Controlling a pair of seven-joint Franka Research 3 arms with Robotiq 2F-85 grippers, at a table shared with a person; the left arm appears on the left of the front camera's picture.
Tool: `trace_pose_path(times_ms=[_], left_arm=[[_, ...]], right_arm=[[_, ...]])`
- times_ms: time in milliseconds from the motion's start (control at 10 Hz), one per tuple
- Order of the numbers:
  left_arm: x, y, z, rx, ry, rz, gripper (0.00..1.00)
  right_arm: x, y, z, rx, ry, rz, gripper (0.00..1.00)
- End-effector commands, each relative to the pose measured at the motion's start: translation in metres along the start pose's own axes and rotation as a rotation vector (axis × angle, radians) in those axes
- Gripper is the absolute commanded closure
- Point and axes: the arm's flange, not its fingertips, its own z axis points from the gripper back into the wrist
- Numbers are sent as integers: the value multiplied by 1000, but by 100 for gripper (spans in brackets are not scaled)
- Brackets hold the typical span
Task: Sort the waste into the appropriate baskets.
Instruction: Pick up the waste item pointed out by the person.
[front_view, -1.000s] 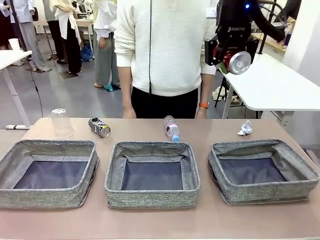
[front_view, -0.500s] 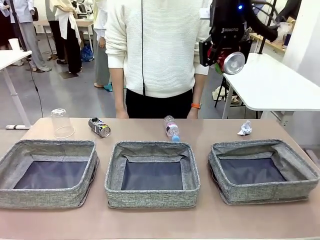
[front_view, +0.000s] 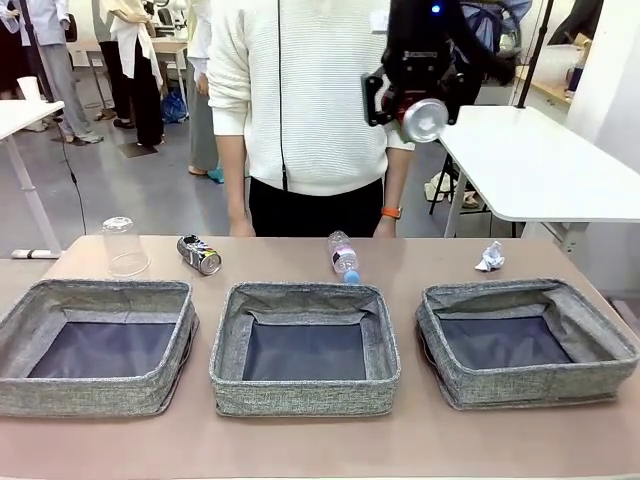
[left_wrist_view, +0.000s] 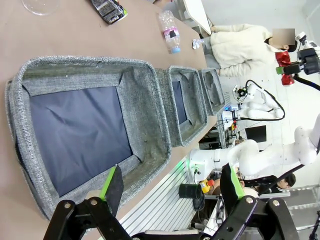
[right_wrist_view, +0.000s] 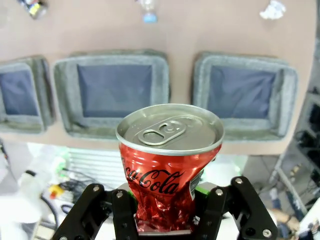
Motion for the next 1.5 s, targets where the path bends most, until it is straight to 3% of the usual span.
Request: trace_pose_path(times_ms=[0, 300, 400, 500, 700, 800, 1100, 1200, 1400], left_arm=[[1, 0, 0, -17, -12, -19, 0], [1, 0, 0, -17, -12, -19, 0], [1, 0, 0, -17, -12, -19, 0], [1, 0, 0, -17, -12, -19, 0], [1, 0, 0, -17, -12, -19, 0], [1, 0, 0, -17, -12, -19, 0], [1, 0, 0, -17, -12, -19, 0], [1, 0, 0, -17, -12, -19, 0], [1, 0, 0, -17, -12, -19, 0]], right_arm=[[4, 43, 18, 85, 35, -175, 100], [2, 98, 15, 140, 140, -312, 100], [-1, 110, 13, 106, 182, -348, 100], [-5, 120, 12, 93, 226, -291, 100], [-2, 114, 18, 169, 198, -286, 100], [-10, 117, -6, 105, 194, -278, 100], [-8, 117, -4, 116, 199, -276, 100], [-7, 113, 2, 97, 220, -177, 100], [-7, 105, 32, 129, 128, -170, 100]])
